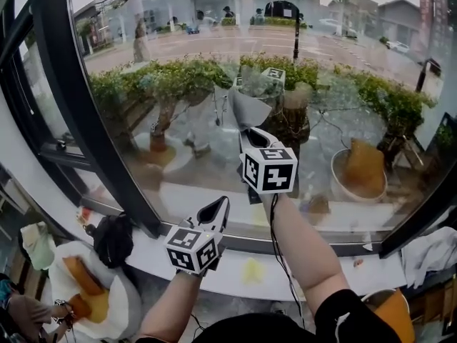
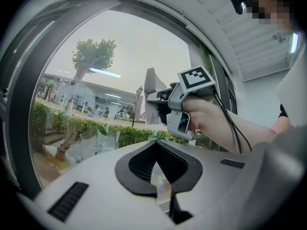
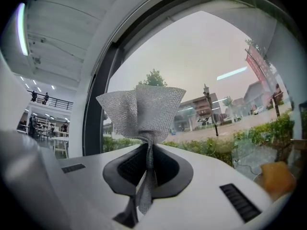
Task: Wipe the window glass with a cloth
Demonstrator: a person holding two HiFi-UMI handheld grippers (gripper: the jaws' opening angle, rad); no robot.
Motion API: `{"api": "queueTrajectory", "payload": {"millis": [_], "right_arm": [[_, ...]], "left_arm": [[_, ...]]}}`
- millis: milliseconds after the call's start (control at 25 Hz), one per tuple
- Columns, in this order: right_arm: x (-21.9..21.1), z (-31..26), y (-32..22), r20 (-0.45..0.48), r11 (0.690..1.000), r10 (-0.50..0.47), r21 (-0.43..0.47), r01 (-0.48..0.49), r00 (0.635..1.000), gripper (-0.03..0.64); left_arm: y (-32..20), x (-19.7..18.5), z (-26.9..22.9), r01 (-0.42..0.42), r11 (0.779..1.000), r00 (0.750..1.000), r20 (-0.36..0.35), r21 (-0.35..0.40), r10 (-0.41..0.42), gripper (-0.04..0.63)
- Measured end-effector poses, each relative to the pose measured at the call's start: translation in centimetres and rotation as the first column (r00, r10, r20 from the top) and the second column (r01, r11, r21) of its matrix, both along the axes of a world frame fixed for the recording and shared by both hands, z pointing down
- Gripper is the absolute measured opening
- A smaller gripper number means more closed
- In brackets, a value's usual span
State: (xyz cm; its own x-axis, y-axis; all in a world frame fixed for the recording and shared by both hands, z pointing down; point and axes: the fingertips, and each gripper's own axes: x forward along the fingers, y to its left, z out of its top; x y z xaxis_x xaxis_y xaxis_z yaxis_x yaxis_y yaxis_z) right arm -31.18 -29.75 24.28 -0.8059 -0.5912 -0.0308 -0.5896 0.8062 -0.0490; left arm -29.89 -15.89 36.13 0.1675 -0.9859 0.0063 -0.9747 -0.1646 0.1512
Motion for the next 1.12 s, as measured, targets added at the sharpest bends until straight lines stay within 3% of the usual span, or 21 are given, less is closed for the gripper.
{"api": "queueTrajectory", "payload": {"millis": [600, 1120], "right_arm": [[4.7, -1.2, -5.8, 0.008, 0.994, 0.105, 0.006, -0.105, 0.994, 0.040], [15.7, -0.4, -10.4, 0.021, 0.966, 0.260, -0.006, -0.260, 0.965, 0.040]], "left_arm": [[-5.6, 3.7, -0.8, -0.083, 0.996, 0.997, 0.011, 0.011, 0.083, -0.002], [-9.8, 11.4, -0.2, -0.230, 0.973, 0.973, 0.023, -0.009, 0.230, -0.002]]}}
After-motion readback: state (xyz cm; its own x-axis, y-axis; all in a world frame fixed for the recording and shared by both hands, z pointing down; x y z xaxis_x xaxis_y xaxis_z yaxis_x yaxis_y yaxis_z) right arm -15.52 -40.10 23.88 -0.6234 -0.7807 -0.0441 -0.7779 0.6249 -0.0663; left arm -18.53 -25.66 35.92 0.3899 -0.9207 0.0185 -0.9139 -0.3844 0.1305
